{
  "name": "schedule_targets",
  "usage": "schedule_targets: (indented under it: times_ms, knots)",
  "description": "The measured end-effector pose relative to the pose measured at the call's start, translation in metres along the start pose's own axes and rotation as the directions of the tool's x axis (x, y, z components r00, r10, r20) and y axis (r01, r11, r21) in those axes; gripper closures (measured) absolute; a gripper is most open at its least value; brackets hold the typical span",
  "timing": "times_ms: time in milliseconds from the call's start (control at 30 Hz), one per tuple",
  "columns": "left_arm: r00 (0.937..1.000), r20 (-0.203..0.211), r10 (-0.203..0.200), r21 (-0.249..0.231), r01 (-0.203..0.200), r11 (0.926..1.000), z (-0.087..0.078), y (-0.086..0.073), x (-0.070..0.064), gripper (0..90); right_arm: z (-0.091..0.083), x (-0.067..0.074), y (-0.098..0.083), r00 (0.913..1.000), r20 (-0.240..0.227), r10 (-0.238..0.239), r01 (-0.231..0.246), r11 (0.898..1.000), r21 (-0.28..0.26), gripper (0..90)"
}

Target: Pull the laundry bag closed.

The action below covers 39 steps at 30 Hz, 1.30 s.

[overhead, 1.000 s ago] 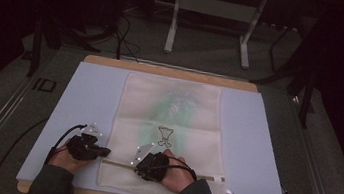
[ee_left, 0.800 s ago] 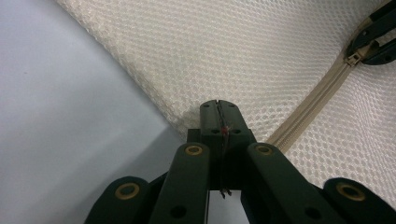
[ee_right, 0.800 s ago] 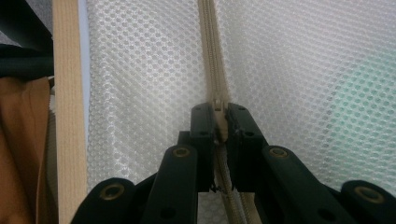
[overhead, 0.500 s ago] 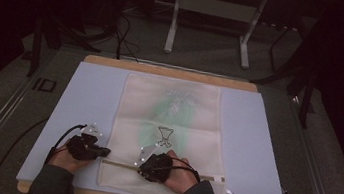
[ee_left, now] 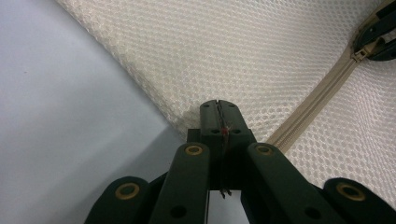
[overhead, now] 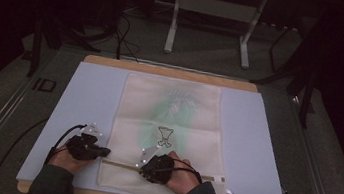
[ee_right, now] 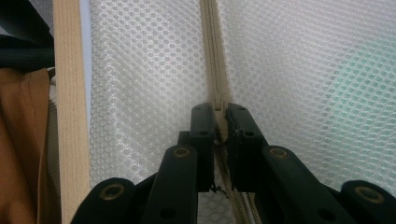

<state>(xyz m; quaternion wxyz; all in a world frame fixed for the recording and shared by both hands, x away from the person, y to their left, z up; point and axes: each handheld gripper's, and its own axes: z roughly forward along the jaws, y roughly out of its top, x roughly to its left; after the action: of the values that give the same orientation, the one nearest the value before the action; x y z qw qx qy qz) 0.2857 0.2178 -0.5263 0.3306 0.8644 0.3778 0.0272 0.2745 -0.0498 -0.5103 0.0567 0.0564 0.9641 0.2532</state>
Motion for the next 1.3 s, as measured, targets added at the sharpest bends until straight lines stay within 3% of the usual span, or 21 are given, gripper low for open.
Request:
schedule_targets:
  times_ms: [1300]
  knots:
    - [1.0000,0.000,0.001,0.000,-0.001,1.0000,0.000,0.000,0.000,89.8,-0.012,-0.001,-0.014,0.9998,0.018,0.005,-0.005,0.999,0.033,82.4]
